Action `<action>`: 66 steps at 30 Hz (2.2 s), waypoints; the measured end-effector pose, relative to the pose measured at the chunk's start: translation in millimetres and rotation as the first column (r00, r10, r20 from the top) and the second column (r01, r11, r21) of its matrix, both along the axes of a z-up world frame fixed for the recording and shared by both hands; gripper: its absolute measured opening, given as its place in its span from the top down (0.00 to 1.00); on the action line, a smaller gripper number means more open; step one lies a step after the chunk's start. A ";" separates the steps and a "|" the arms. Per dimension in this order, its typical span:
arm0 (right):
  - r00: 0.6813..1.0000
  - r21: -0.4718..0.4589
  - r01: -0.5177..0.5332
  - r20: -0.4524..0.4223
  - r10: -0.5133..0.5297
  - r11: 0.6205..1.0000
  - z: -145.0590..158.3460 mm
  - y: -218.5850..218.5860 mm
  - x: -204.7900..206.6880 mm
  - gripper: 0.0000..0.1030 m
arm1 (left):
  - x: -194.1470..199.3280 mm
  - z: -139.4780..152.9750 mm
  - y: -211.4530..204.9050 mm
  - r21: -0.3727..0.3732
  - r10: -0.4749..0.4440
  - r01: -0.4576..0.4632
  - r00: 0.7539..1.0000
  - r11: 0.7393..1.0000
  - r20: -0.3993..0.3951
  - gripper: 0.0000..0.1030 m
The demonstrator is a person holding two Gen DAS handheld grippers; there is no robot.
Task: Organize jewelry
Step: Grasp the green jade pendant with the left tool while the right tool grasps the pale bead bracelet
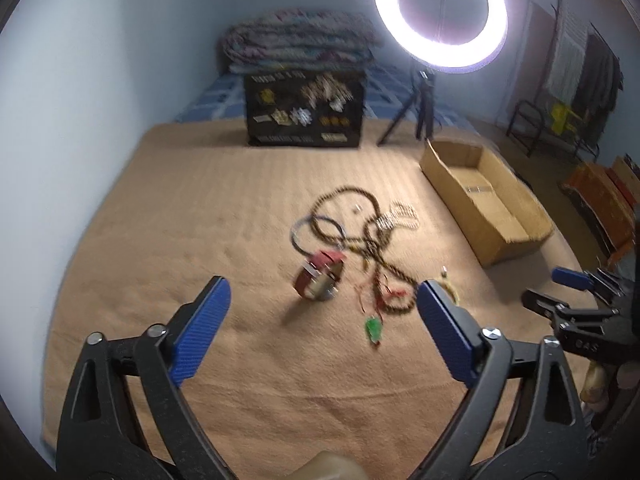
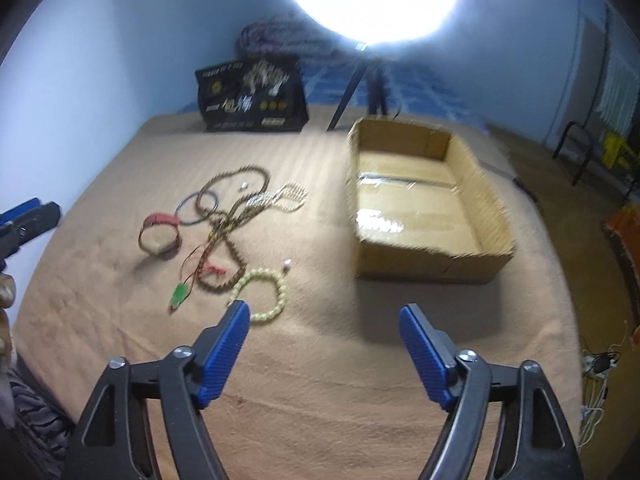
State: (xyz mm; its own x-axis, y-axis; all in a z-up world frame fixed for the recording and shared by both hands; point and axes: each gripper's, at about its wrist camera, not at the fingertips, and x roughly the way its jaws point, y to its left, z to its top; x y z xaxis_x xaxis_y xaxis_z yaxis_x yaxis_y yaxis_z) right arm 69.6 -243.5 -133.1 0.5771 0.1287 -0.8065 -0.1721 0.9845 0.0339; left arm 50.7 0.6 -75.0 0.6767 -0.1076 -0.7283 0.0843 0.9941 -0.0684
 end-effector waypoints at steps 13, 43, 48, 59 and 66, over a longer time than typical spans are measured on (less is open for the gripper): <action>0.979 0.074 -0.069 -0.186 0.082 0.995 -38.1 24.8 35.0 0.51 | 17.0 -67.0 -39.9 0.028 -0.113 0.122 0.972 0.992 -0.204 0.43; 0.954 0.114 -0.033 -0.292 0.066 0.993 -78.3 41.7 74.1 0.73 | 64.3 -125.8 -52.3 -0.058 -0.129 0.116 0.922 0.992 -0.364 0.69; 0.953 0.098 -0.033 -0.297 0.061 0.995 -81.9 45.7 75.8 0.75 | 64.9 -128.2 -53.5 -0.036 -0.125 0.120 0.925 0.992 -0.358 0.79; 0.956 0.085 -0.039 -0.288 0.062 0.996 -85.1 45.1 77.2 0.93 | 61.9 -128.0 -48.6 -0.050 -0.124 0.113 0.928 0.992 -0.353 0.86; 0.965 0.099 -0.054 -0.251 0.077 0.994 -72.5 43.3 72.1 0.95 | 56.2 -110.9 -43.6 -0.080 -0.127 0.107 0.940 0.991 -0.316 0.86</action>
